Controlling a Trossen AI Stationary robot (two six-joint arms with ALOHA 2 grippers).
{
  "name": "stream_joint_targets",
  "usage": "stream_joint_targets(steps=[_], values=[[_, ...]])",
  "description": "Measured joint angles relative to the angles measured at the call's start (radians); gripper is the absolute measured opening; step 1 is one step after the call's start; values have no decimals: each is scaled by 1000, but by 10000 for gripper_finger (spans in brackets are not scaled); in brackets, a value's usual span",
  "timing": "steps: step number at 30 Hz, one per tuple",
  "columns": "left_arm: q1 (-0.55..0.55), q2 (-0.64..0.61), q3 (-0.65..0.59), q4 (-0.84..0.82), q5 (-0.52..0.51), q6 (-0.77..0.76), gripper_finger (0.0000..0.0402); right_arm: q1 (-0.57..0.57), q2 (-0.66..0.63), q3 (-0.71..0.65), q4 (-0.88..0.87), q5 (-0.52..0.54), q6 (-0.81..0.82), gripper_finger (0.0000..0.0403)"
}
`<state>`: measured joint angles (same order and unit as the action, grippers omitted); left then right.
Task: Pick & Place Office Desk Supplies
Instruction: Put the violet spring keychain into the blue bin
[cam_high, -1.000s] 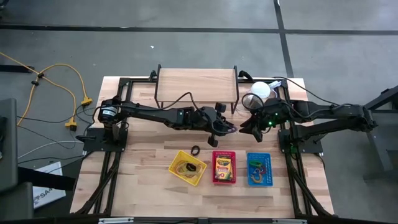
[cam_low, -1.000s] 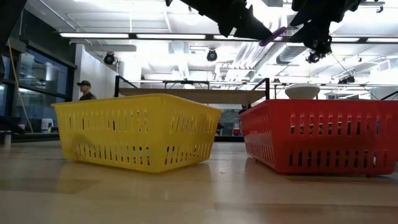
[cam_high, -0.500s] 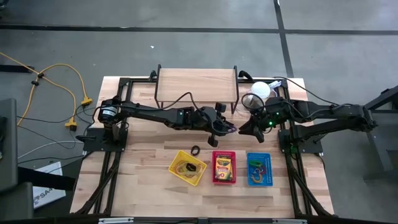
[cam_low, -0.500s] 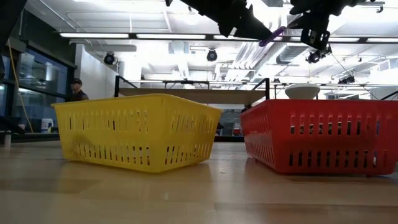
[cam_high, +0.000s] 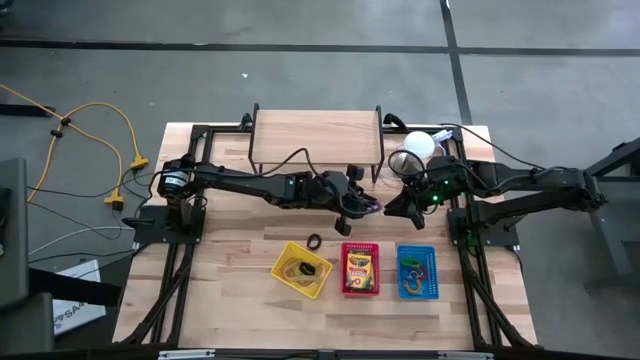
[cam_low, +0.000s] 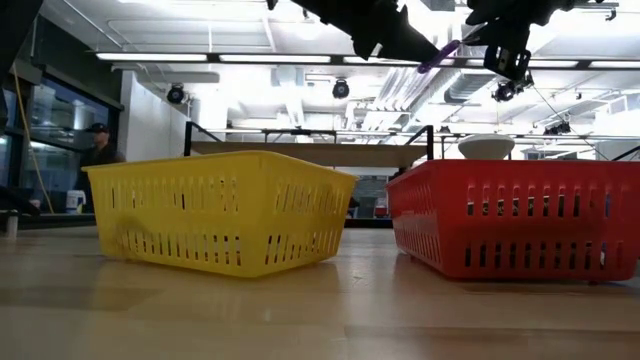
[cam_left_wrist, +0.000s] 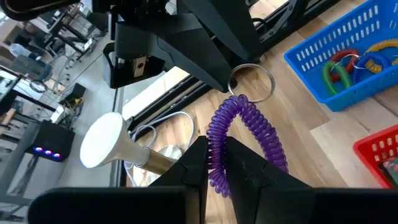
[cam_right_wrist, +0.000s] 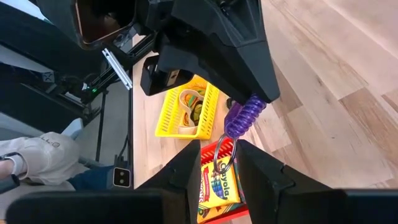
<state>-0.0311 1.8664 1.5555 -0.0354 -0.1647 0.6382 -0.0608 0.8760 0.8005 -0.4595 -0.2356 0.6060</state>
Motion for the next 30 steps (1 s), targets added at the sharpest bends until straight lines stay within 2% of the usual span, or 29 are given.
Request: stream_joint_targets(steps=[8,19,30], values=[[0,0,0,22,-37,20,38,0,0,0,0,0,0,80],[0,0,0,21,-40,19,38,0,0,0,0,0,-6,8],[-1,0,0,21,-39,44,43,0,0,0,0,0,-5,3]])
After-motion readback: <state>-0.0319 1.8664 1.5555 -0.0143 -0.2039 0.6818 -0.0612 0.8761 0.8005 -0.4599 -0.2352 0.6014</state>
